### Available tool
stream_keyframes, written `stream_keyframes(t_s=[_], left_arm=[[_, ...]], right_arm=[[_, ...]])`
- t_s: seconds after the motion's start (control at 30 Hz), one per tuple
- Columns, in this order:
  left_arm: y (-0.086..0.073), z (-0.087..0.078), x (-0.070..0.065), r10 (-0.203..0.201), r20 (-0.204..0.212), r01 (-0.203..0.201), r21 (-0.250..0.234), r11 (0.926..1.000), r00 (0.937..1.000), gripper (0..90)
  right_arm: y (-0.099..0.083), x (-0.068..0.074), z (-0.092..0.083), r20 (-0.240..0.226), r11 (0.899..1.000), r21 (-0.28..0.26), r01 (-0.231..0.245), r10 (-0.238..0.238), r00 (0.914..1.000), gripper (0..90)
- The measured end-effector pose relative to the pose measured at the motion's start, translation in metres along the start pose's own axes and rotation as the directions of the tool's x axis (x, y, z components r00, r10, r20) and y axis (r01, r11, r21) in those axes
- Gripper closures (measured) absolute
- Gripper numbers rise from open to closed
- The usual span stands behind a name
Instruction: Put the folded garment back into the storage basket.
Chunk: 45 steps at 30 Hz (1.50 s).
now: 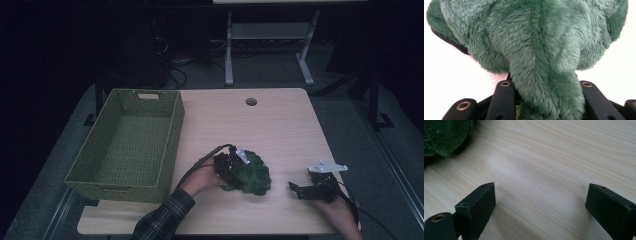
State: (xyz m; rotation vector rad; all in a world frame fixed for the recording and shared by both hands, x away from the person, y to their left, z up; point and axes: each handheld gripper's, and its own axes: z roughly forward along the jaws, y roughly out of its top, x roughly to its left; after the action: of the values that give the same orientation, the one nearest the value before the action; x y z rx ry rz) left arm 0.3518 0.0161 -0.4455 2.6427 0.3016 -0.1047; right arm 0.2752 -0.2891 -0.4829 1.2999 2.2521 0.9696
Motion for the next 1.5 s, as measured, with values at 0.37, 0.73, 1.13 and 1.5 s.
stream_keyframes(t_s=[0.37,0.73,1.13,1.5], left_arm=[[0.002,-0.003,0.0,-0.022,0.002,0.022,0.009,0.9997,0.9998,66.4],[0.005,-0.025,-0.001,-0.043,0.012,0.043,-0.035,0.9985,0.999,66.1],[0.009,-0.064,-0.003,-0.049,-0.023,0.048,-0.063,0.9969,0.9985,65.8],[0.004,-0.106,0.001,-0.08,-0.069,0.073,-0.096,0.9927,0.9944,65.5]], right_arm=[[0.0,0.0,0.0,0.0,1.0,0.0,0.0,0.0,1.0,8.9],[0.0,0.0,0.0,-0.001,1.0,0.0,0.0,0.0,1.0,9.0],[0.0,0.0,0.0,-0.001,1.0,0.0,-0.001,0.001,1.0,9.0],[0.0,0.0,0.0,-0.001,1.0,0.0,-0.002,0.002,1.0,9.0]])
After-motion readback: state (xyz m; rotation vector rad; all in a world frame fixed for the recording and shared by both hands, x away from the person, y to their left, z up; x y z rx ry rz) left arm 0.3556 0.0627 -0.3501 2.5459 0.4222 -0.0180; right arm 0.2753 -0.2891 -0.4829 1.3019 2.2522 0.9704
